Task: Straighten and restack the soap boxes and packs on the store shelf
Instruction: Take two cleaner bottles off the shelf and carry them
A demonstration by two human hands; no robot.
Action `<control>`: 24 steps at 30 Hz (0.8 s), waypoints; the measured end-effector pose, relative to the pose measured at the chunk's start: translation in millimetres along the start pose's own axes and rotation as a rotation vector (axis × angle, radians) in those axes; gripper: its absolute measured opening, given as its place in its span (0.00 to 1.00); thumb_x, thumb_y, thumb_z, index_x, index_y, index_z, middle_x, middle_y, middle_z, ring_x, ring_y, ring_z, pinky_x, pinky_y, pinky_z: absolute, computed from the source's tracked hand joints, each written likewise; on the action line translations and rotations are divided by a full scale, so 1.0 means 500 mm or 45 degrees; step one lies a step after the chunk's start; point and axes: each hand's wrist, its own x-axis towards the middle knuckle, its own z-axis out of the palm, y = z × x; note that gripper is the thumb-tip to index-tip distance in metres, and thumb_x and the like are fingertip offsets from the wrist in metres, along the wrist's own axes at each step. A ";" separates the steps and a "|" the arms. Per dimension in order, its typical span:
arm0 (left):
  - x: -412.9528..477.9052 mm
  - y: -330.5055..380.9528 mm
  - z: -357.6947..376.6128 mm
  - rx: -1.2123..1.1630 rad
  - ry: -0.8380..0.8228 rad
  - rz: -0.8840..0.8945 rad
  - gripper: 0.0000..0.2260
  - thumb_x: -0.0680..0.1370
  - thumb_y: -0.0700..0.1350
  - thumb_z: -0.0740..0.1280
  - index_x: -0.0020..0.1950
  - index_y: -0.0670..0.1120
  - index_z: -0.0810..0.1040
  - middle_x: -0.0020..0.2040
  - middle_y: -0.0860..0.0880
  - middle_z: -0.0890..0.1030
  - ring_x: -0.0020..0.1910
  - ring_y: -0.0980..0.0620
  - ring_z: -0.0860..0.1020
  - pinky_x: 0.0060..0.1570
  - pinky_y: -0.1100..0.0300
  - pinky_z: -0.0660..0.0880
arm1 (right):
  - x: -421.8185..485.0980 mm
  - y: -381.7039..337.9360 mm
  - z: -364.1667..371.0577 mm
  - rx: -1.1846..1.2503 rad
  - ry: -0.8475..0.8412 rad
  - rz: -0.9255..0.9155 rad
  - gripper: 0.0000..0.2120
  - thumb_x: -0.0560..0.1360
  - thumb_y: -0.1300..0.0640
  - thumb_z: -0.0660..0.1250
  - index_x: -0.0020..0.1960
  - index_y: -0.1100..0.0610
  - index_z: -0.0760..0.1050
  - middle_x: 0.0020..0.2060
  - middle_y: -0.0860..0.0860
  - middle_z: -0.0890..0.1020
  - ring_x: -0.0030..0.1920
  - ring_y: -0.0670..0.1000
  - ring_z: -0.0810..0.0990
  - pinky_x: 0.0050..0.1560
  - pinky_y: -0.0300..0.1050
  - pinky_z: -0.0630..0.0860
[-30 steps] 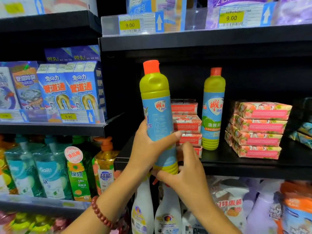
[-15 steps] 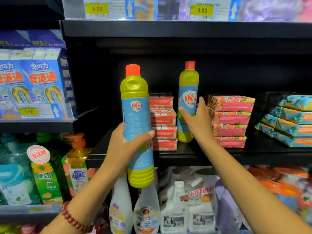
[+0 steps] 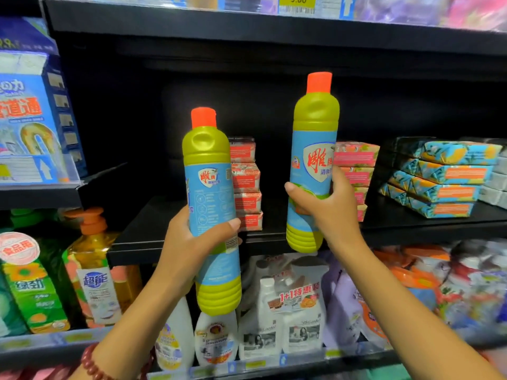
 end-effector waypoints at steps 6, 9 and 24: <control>-0.031 -0.022 0.075 -0.093 -0.224 -0.104 0.18 0.57 0.54 0.74 0.44 0.50 0.79 0.38 0.48 0.83 0.36 0.48 0.82 0.34 0.58 0.78 | -0.130 -0.062 -0.120 -0.104 0.077 0.137 0.19 0.63 0.56 0.78 0.50 0.50 0.75 0.43 0.47 0.83 0.42 0.46 0.82 0.37 0.39 0.79; -0.072 -0.045 0.120 -0.143 -0.385 -0.183 0.17 0.59 0.49 0.75 0.44 0.48 0.77 0.36 0.50 0.83 0.33 0.52 0.81 0.32 0.60 0.78 | -0.235 -0.072 -0.179 -0.209 0.211 0.277 0.15 0.66 0.61 0.75 0.48 0.50 0.74 0.40 0.47 0.82 0.36 0.43 0.80 0.32 0.37 0.77; -0.499 -0.175 0.269 -0.146 -1.331 -0.732 0.10 0.63 0.41 0.75 0.41 0.48 0.78 0.33 0.52 0.82 0.30 0.55 0.80 0.33 0.61 0.77 | -0.939 -0.175 -0.300 -0.543 1.203 1.026 0.12 0.67 0.63 0.75 0.45 0.51 0.76 0.36 0.46 0.83 0.32 0.42 0.80 0.33 0.39 0.79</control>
